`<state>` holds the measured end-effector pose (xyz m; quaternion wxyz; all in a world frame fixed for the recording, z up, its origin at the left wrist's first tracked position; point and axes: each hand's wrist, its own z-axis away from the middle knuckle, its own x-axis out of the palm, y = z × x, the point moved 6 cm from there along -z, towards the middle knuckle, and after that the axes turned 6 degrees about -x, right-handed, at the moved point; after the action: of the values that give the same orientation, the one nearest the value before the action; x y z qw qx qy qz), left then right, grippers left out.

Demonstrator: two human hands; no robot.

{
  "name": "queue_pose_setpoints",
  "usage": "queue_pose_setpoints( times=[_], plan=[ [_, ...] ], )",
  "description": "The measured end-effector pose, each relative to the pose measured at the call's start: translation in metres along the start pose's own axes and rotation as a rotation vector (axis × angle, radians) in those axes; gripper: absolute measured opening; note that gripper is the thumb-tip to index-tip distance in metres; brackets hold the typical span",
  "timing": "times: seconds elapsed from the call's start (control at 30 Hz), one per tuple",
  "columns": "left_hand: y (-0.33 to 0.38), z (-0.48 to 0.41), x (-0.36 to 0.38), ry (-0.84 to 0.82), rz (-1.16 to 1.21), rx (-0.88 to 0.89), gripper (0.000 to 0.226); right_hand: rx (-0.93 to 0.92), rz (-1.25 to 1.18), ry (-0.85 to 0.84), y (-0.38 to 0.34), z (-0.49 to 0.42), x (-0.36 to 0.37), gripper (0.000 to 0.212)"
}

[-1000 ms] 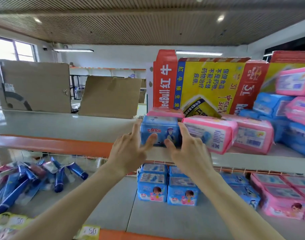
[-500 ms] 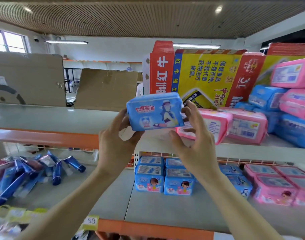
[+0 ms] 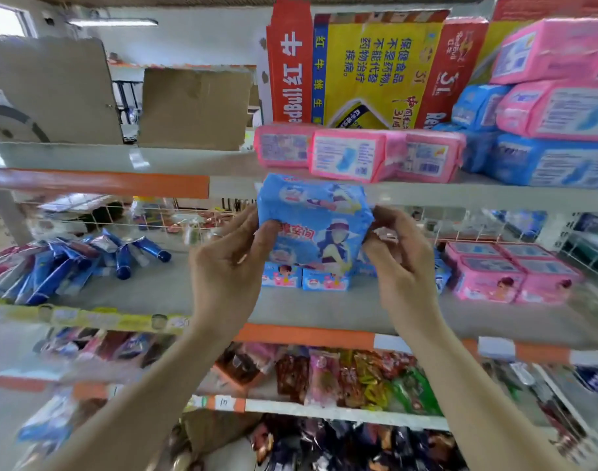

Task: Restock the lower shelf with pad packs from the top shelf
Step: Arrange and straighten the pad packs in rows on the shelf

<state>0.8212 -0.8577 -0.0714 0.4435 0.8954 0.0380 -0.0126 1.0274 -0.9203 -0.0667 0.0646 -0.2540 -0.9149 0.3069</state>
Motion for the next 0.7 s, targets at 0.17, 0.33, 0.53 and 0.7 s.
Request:
queue_pose_setpoints(
  times=[0.17,0.33,0.53,0.7],
  plan=[
    [-0.021,0.046,0.029,-0.108,0.070,-0.309,0.017,0.187,-0.003,-0.054,0.011,0.046,-0.026,0.028],
    [-0.052,0.074,0.067,-0.166,-0.012,-0.537,0.039,0.410,0.194,-0.060,0.032,0.081,-0.059,0.014],
    [-0.094,0.096,0.112,-0.293,-0.169,-0.622,0.058,0.671,0.338,-0.050,0.081,0.107,-0.097,0.041],
    [-0.117,0.081,0.142,-0.307,-0.273,-0.645,0.068,0.761,0.484,-0.115,0.122,0.091,-0.103,0.048]
  ],
)
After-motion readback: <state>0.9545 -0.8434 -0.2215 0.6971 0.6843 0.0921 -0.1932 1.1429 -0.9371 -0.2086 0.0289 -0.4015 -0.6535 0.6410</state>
